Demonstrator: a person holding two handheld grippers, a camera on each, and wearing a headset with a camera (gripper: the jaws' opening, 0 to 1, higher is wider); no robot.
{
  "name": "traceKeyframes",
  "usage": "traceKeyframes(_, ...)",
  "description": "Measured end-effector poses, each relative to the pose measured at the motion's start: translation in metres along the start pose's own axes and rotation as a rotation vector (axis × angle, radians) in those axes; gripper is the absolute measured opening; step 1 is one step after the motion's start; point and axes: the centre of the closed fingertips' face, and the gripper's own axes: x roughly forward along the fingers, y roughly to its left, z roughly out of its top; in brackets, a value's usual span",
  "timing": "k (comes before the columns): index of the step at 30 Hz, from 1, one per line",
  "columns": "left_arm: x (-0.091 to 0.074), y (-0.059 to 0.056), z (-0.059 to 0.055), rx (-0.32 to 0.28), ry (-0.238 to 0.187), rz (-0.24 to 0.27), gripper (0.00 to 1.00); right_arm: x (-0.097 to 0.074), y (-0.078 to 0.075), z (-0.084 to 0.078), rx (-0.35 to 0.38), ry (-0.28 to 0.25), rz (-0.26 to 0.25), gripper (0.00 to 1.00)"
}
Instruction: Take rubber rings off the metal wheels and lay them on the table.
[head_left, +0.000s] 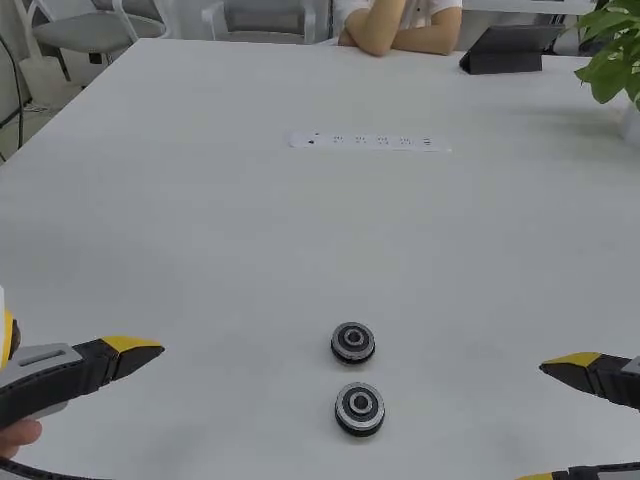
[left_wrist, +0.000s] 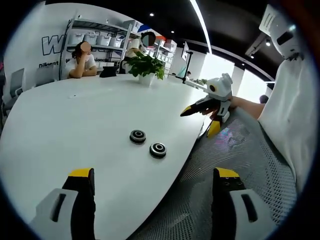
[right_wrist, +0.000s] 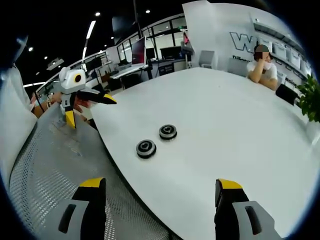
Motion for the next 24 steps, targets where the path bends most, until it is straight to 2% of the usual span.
traceKeyframes(24,-0.0003,-0.0003,-0.001,0.014,0.01,0.003,0.96,-0.0012,0.0,0.002,-0.005,-0.008,-0.009,0.89)
